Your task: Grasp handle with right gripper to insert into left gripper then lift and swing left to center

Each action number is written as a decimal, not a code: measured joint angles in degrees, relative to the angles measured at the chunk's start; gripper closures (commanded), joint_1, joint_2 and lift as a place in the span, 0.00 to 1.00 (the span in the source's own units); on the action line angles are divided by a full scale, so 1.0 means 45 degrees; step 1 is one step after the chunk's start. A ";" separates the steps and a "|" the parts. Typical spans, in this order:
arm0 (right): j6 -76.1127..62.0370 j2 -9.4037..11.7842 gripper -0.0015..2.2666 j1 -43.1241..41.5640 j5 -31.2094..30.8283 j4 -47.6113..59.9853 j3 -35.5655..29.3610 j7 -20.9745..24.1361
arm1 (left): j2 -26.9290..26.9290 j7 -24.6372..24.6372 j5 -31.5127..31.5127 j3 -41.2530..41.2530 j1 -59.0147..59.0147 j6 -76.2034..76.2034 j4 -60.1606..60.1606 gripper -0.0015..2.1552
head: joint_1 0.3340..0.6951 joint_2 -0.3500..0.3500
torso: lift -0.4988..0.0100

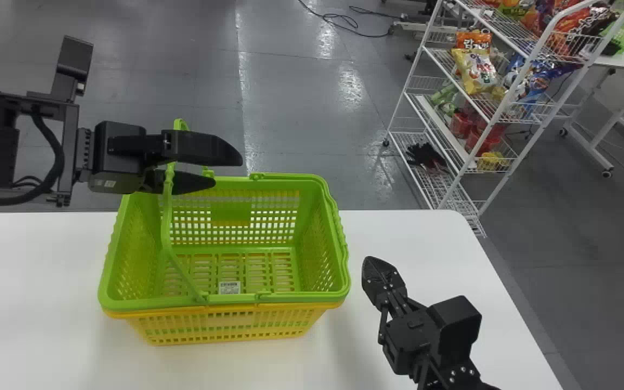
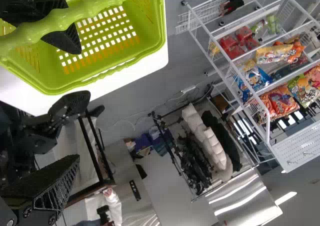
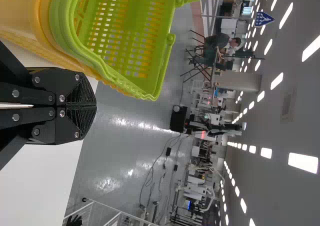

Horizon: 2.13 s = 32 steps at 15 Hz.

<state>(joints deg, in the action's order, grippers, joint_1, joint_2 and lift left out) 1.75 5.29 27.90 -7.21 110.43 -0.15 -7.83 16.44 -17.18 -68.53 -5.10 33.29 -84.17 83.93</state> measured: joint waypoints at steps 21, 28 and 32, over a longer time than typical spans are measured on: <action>0.2601 0.0095 0.96 -0.1995 -0.0766 -0.0746 0.0968 0.1032 | 0.0114 -0.0051 -0.0735 0.0136 -0.0454 -0.0038 -0.0038 0.03 | 1.00 0.22 | 0.80; 0.2681 0.0087 0.95 -0.2050 -0.0618 -0.0578 0.1030 0.1037 | 0.0069 -0.0051 -0.0877 0.0135 -0.0466 -0.0038 0.0001 0.03 | 1.00 0.22 | 0.80; 0.2822 0.0074 0.95 -0.2054 -0.0499 -0.0321 0.1012 0.1037 | 0.0023 -0.0016 -0.0959 0.0098 -0.0466 -0.0067 0.0034 0.03 | 1.00 0.22 | 0.80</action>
<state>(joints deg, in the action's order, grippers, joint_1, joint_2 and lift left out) 14.45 5.62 18.66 -9.46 108.99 4.41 -3.16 16.54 -17.25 -72.84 -4.66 31.20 -84.47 84.09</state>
